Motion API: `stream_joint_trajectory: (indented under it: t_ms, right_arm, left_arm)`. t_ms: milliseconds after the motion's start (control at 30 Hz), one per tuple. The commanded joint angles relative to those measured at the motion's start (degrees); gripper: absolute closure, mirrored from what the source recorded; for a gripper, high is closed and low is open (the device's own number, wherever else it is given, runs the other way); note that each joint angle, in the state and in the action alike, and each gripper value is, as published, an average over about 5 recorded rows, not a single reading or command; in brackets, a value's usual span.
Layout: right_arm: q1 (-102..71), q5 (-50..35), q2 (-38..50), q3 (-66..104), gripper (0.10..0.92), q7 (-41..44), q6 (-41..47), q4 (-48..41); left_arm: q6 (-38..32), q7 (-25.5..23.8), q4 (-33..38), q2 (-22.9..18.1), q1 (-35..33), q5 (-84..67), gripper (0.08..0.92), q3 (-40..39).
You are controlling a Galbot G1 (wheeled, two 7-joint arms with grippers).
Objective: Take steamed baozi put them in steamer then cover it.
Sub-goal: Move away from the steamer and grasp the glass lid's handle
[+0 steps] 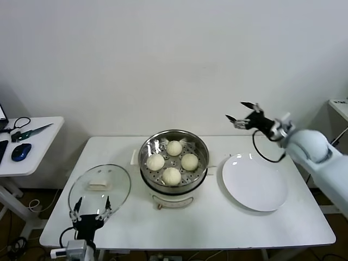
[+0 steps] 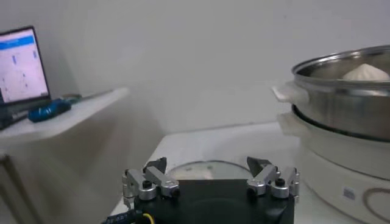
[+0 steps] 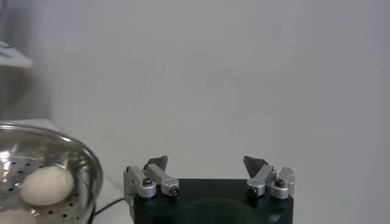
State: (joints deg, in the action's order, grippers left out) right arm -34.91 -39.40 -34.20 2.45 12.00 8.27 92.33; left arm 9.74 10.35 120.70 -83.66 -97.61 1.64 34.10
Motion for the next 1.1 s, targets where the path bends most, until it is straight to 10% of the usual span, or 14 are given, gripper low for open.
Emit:
stream_joint_trajectory:
  t_ms: [33,400,667,1100]
  right_arm:
    - [-52.5,7.2,-13.4,44.2,0.203,-0.2,-18.6,2.6]
    - [-57.8,12.2,-27.2,40.6,0.203,-2.0,-31.1,3.5]
    - [-59.9,15.9,-33.2,35.4,0.203,-4.1,-31.1,2.3]
    - [-59.5,17.0,-36.6,33.6,0.203,-5.0,-30.5,3.4]
  left_arm:
    - [-3.4,0.6,-0.8,0.7,1.8,2.8,0.177,0.1]
    - [-9.5,1.9,-3.2,1.2,1.5,9.2,0.177,-0.2]
    - [-12.7,14.8,-9.5,7.9,2.4,50.8,0.177,1.7]
    - [-8.7,17.1,-27.1,9.8,10.5,79.9,0.177,0.6]
